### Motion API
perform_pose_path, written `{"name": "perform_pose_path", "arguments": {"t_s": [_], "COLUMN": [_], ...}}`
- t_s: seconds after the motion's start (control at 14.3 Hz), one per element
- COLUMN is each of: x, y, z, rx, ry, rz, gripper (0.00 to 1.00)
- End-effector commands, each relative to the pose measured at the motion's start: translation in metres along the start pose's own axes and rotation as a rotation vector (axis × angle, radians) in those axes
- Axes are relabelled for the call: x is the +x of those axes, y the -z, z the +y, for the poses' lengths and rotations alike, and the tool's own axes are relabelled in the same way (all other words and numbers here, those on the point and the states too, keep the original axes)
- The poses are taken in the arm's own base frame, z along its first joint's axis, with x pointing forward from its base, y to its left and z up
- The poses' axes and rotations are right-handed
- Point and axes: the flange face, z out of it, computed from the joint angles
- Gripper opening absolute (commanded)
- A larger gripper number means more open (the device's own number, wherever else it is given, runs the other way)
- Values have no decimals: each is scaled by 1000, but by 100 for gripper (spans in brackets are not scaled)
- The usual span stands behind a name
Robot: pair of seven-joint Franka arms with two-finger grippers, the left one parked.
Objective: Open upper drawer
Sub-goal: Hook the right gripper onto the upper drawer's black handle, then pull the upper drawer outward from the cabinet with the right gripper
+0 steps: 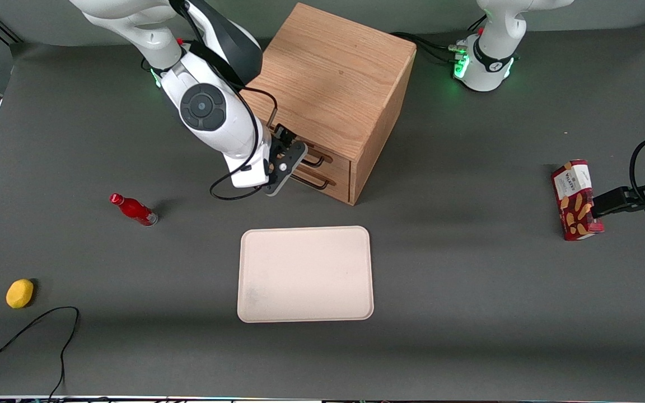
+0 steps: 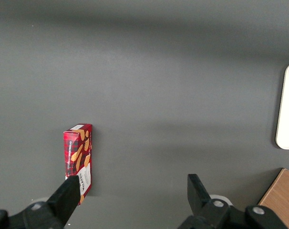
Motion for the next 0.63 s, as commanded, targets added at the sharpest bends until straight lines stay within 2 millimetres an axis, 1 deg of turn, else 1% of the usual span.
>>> {"name": "perform_pose_path", "arguments": {"t_s": [0.0, 0.28, 0.49, 0.56], "x": [0, 3, 1, 2], "y": [-15, -24, -20, -12], "z": [-2, 8, 43, 57], "rx": [-22, -53, -103, -110], "ry": [31, 49, 68, 62], "rz": [12, 10, 30, 46], "gripper": [100, 100, 100, 100]}}
